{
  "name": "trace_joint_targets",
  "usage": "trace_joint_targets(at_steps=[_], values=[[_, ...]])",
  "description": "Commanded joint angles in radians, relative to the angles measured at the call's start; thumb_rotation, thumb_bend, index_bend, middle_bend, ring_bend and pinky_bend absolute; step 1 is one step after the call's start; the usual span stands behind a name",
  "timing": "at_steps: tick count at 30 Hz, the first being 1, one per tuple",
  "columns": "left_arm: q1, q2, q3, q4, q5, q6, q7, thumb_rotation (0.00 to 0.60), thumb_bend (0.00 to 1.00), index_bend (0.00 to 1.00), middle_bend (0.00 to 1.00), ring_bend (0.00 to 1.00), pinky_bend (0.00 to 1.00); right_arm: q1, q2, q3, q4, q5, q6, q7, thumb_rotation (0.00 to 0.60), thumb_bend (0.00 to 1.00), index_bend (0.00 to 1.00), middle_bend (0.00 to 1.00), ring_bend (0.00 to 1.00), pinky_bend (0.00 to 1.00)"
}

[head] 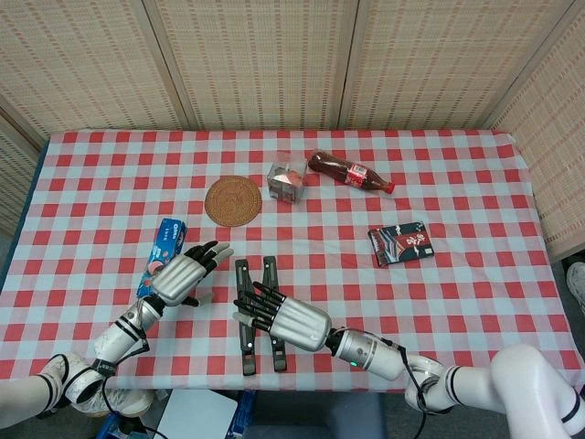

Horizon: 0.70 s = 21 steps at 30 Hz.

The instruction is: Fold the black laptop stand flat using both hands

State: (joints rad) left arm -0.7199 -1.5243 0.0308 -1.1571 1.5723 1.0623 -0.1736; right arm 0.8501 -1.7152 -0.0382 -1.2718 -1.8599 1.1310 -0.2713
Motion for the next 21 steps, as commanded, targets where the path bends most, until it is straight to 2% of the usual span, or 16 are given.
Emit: trace_joint_targets(at_steps=[1,6,12,21], values=[[0.023,0.035,-0.009,-0.026,-0.019,0.021,0.008,0.6,0.27,0.0,0.0,0.0,0.17,0.104,0.154,0.0,-0.183,0.03,-0.191,0.038,0.6,0.0,0.0,0.0,0.0,0.0],[0.047,0.07,-0.009,-0.053,-0.024,0.04,0.017,0.6,0.27,0.0,0.0,0.0,0.17,0.185,0.203,0.013,-0.223,0.063,-0.353,0.04,0.6,0.0,0.0,0.0,0.0,0.0],[0.066,0.084,-0.001,-0.072,-0.005,0.063,0.034,0.6,0.27,0.0,0.0,0.0,0.17,0.26,0.17,0.019,-0.177,0.095,-0.494,0.044,0.6,0.0,0.0,0.0,0.0,0.0],[0.084,0.097,-0.004,-0.078,0.003,0.081,0.019,0.6,0.27,0.0,0.0,0.0,0.17,0.332,0.107,0.022,-0.094,0.096,-0.557,0.091,0.6,0.0,0.0,0.0,0.0,0.0]])
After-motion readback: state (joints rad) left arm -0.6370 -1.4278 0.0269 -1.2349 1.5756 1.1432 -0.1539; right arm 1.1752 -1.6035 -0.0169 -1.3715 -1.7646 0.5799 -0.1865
